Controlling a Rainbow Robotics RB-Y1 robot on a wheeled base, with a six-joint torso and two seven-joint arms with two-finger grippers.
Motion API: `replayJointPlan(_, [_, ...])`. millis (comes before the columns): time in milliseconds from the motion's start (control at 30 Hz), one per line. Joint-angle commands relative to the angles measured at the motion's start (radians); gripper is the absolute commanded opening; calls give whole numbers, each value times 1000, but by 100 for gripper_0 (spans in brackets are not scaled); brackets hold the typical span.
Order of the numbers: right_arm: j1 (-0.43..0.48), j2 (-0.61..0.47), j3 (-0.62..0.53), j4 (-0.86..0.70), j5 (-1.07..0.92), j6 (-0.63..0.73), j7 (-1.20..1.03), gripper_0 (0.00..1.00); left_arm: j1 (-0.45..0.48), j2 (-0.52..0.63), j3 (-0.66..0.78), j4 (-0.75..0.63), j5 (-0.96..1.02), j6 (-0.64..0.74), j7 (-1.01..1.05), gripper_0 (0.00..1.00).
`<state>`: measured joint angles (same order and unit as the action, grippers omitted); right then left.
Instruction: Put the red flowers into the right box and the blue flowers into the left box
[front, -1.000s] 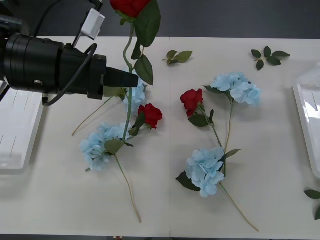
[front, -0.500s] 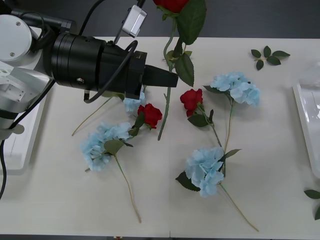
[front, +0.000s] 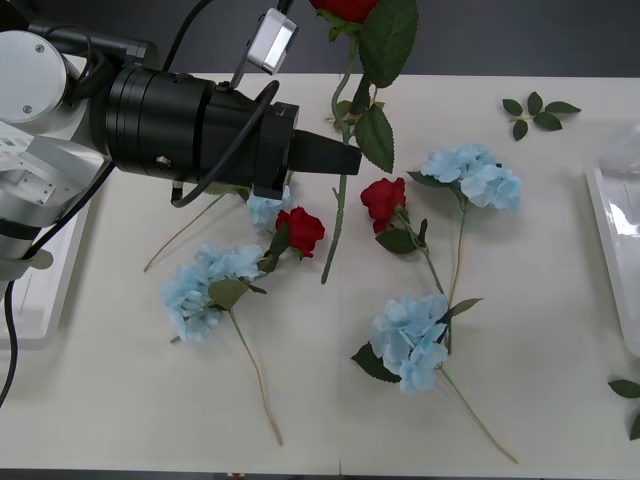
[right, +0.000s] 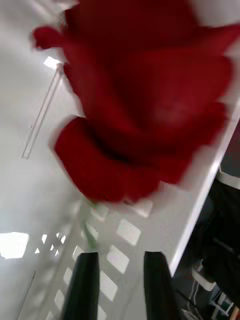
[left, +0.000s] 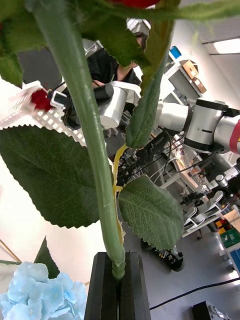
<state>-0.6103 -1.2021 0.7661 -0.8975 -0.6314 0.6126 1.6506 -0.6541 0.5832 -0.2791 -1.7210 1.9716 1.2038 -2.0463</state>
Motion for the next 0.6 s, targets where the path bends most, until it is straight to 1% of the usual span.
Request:
replayJointPlan(33, [-9,-17,18,31,6,-25,37,73,-28,14,-8,-23,9,-3,-69,0])
replayJointPlan(167, [-8,-17,27,28,-42,-27,48,93,-28,14,-8,-23,9,-3,-69,0])
replayJointPlan(233, [-8,-19,29,25,-73,-27,58,100,-28,14,-8,-23,9,-3,-69,0])
replayJointPlan(400, [-8,-27,29,15,-188,-27,124,100,-28,14,-8,-23,9,-3,-69,0])
replayJointPlan(467, [-8,-42,29,-3,-283,-27,189,100,-28,14,-8,-23,9,-3,-69,0])
replayJointPlan(600, [-8,-71,29,-55,-564,-25,360,100,-28,14,-8,-23,9,-3,-69,0])
